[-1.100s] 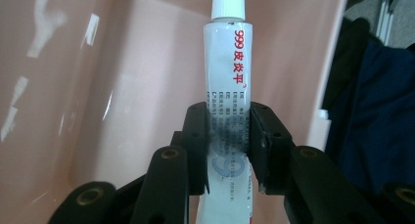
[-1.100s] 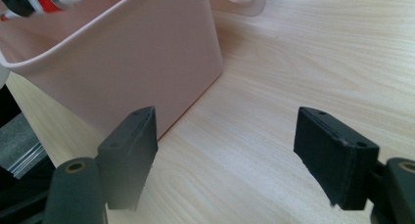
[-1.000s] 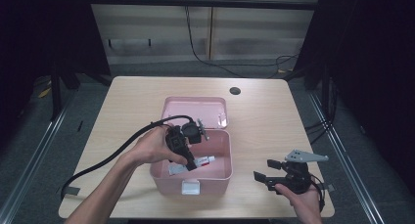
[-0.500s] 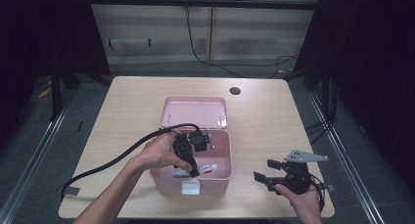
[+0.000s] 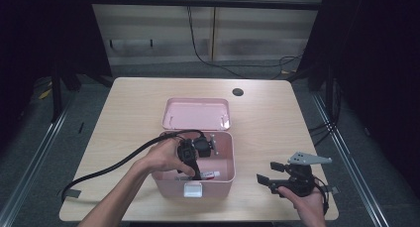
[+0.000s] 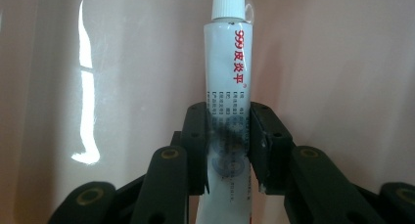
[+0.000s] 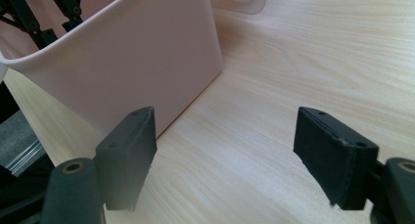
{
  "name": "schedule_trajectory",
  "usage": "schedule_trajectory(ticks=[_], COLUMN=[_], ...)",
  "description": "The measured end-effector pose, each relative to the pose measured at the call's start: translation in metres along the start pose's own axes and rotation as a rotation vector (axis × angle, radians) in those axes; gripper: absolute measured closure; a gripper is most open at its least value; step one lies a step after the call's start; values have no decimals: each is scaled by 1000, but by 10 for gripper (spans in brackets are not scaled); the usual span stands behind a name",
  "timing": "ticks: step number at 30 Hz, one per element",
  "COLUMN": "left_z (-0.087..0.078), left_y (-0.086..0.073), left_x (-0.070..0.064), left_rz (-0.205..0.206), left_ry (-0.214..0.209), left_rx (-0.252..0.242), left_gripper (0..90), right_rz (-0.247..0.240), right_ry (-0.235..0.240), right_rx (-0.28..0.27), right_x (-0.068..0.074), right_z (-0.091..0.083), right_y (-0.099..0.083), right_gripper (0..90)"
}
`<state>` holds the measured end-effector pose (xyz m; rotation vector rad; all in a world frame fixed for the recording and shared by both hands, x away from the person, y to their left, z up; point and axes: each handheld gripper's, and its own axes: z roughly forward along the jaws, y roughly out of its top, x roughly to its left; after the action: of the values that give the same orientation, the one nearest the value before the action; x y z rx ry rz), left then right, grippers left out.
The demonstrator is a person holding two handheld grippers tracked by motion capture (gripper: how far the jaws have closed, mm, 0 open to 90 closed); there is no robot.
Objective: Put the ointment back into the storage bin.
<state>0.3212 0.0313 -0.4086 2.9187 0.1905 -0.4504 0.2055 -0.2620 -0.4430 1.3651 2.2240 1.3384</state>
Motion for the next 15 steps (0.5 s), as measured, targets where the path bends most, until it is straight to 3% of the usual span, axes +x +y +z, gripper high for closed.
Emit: schedule_trajectory(ticks=[15], left_z=[18], left_y=[2], left_x=[3], left_rz=[21], left_ry=[-33], left_rx=[57], left_gripper=[705], right_rz=[-4], right_ry=[1], right_rx=[0], right_x=[0], right_z=[0], right_y=[0], right_gripper=[237])
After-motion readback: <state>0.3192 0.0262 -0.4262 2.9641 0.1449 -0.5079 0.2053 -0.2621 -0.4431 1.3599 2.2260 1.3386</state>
